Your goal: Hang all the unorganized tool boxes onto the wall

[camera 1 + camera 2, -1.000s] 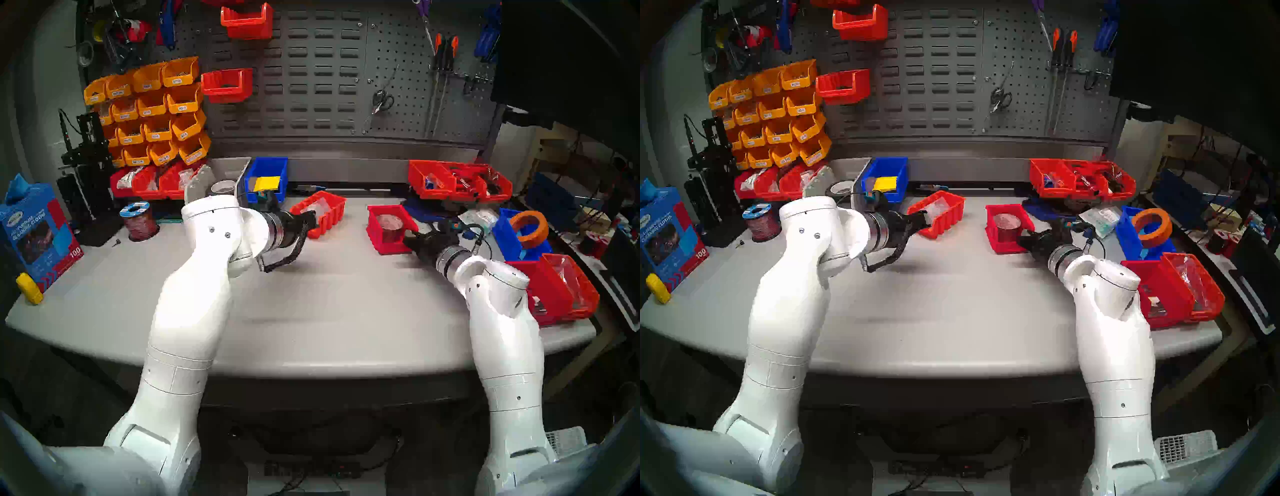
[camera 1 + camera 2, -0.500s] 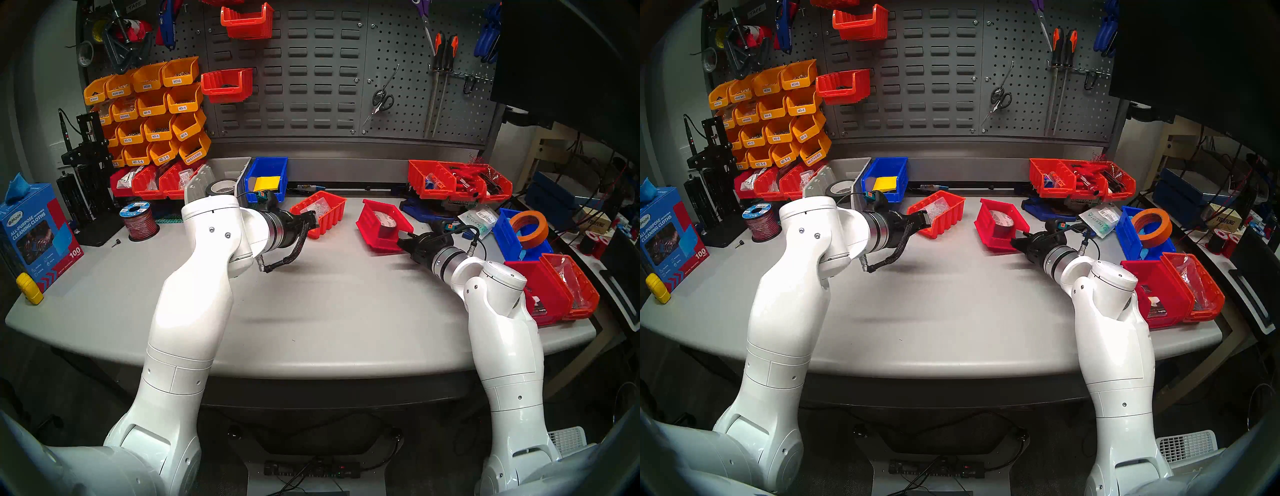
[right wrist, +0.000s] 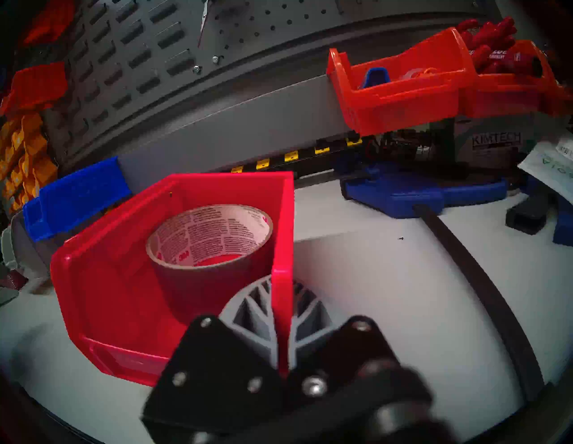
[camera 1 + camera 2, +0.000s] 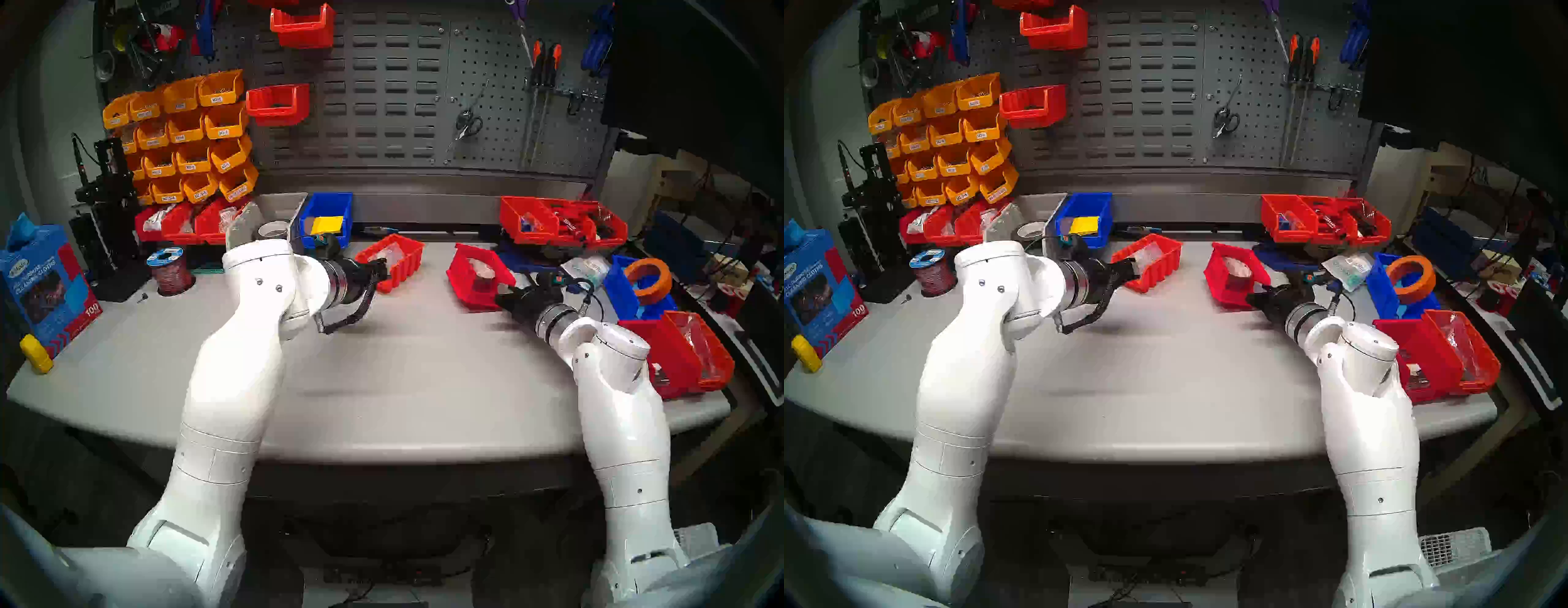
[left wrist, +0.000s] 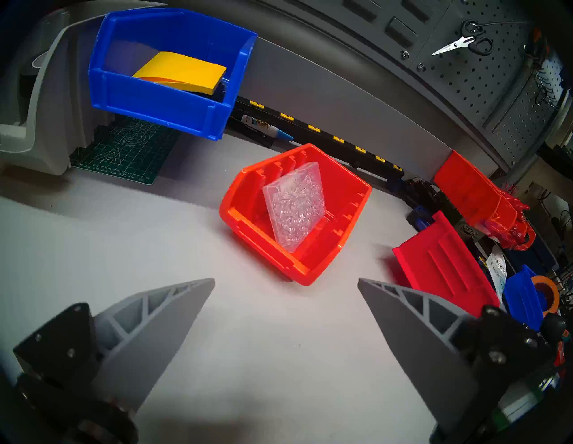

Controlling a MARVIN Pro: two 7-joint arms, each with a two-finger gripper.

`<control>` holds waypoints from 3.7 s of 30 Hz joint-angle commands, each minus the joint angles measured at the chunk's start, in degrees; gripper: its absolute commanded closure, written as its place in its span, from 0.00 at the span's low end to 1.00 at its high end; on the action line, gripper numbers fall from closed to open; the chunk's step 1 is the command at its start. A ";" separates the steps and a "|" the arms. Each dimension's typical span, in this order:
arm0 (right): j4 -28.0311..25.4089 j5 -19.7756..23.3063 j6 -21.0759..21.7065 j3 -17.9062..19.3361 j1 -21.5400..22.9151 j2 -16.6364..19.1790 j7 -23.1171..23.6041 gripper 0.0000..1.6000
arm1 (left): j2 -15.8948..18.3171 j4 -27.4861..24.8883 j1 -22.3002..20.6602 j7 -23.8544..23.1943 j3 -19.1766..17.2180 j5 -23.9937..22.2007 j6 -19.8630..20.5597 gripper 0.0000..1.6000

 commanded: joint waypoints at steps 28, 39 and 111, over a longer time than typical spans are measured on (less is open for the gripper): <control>-2.47 -10.83 -6.25 -5.75 7.21 2.63 -6.01 1.00 | 0.02 -0.52 -0.57 -0.04 -0.04 0.07 -0.15 0.00; 0.34 -11.48 -5.55 -7.46 13.63 3.11 -5.76 1.00 | 0.01 -0.52 -0.57 -0.04 -0.04 0.07 -0.15 0.00; 26.20 -15.22 -4.36 -13.75 36.64 -3.56 -12.32 1.00 | 0.01 -0.52 -0.57 -0.05 -0.04 0.07 -0.15 0.00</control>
